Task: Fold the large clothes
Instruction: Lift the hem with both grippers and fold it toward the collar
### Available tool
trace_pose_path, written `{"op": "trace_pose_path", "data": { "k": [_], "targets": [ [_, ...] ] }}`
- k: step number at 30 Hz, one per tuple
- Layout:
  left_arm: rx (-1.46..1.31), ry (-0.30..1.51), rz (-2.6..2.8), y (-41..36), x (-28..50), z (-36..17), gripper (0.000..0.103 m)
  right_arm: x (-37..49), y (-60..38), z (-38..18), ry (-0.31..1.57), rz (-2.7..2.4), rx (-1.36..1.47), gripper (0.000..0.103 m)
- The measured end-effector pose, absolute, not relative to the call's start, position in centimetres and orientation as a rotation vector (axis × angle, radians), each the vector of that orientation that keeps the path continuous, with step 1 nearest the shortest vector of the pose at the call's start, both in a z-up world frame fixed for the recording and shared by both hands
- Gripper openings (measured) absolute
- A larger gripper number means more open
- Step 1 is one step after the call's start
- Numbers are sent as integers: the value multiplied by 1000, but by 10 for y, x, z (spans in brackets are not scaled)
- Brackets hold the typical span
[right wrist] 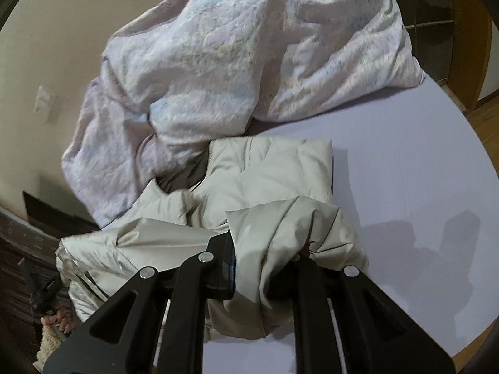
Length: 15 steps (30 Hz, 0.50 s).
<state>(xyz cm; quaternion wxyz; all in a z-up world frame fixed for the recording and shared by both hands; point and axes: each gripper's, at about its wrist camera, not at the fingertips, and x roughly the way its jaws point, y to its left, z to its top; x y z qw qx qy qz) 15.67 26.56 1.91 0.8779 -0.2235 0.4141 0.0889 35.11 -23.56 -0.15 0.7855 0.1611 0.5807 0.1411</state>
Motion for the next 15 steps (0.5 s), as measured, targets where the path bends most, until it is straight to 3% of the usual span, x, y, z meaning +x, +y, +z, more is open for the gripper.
{"op": "trace_pose_path", "data": {
  "k": [15],
  "targets": [
    [-384,960,311,284,307,-16,16,446,-217,-73,1334,46,432,17]
  ]
}}
